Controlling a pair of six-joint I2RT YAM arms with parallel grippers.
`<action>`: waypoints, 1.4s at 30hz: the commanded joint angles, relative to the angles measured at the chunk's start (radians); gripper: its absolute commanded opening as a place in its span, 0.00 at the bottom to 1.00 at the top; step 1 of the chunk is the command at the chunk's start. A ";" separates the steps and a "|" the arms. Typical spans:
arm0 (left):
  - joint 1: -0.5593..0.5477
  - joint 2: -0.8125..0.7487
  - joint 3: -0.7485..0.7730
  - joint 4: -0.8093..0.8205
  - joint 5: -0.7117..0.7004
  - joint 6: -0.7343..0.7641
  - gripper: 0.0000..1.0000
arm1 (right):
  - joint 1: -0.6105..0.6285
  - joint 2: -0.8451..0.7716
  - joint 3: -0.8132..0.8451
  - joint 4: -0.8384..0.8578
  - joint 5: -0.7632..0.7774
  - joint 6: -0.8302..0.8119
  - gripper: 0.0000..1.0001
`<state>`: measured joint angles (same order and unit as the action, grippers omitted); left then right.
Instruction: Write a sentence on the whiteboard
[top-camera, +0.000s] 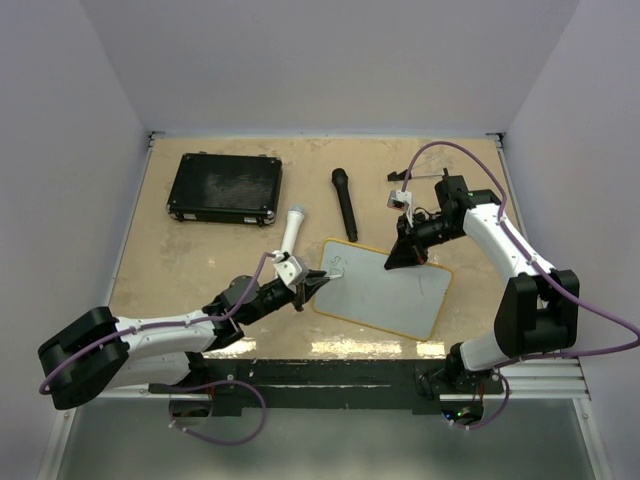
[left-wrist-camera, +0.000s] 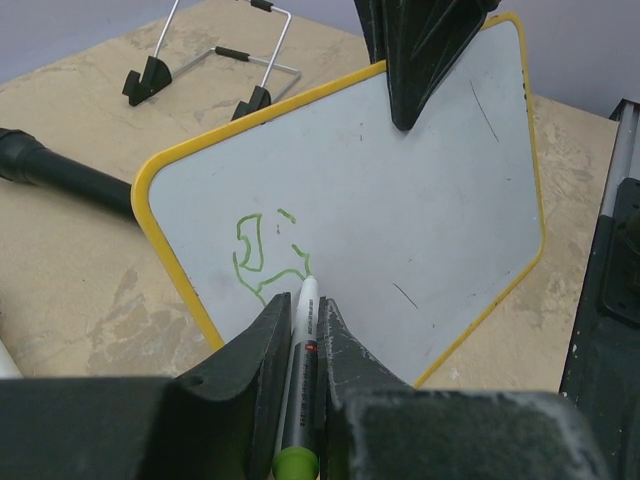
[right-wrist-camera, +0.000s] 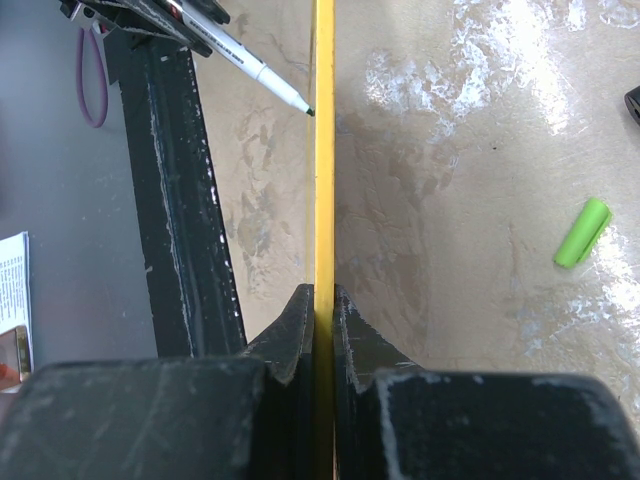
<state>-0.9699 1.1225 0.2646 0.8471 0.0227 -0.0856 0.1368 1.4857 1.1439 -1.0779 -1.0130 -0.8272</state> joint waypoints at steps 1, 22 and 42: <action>0.003 0.011 0.002 -0.002 -0.003 -0.003 0.00 | 0.006 -0.016 0.020 0.036 -0.027 -0.072 0.00; 0.003 -0.006 0.110 0.035 0.036 0.006 0.00 | 0.006 -0.019 0.017 0.038 -0.027 -0.072 0.00; 0.003 0.096 0.150 0.075 0.036 0.014 0.00 | 0.004 -0.022 0.016 0.036 -0.027 -0.073 0.00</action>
<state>-0.9699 1.2156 0.3843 0.8608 0.0704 -0.0856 0.1375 1.4857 1.1439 -1.0782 -1.0134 -0.8280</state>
